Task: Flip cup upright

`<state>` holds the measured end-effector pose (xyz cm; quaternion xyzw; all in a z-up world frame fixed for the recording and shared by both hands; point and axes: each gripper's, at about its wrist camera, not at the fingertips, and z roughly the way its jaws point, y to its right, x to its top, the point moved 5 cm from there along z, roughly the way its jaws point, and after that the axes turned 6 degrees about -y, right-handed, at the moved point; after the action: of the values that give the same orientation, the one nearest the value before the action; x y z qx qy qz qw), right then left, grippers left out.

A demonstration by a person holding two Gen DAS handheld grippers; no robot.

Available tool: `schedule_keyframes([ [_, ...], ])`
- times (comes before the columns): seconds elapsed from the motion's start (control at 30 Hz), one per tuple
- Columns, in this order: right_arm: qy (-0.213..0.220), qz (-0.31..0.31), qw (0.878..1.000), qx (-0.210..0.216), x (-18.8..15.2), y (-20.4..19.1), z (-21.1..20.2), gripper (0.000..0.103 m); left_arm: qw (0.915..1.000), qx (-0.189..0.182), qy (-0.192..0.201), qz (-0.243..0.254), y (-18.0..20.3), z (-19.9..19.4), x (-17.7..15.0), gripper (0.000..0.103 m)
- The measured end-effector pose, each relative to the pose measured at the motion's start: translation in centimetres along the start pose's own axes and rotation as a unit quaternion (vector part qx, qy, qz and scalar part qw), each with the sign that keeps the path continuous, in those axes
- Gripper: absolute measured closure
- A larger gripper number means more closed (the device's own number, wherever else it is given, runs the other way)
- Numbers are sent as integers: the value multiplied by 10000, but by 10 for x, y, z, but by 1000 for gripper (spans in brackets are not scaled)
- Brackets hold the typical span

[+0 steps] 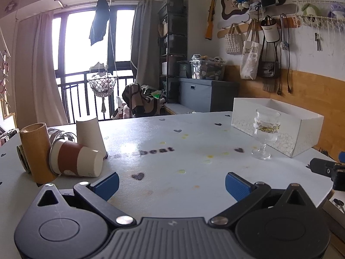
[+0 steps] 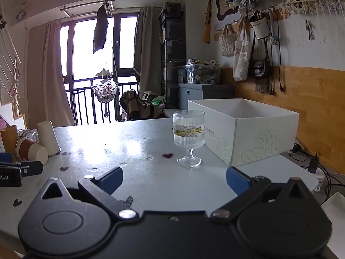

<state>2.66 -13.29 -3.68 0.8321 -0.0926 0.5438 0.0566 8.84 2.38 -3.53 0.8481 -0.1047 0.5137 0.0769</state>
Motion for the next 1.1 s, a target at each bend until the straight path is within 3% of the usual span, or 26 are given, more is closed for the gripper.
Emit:
schedule_keyframes([
  [1.1, -48, -36, 10000, -9, 0, -2, 1, 0, 10000, -25, -17, -7, 1, 0, 0, 0],
])
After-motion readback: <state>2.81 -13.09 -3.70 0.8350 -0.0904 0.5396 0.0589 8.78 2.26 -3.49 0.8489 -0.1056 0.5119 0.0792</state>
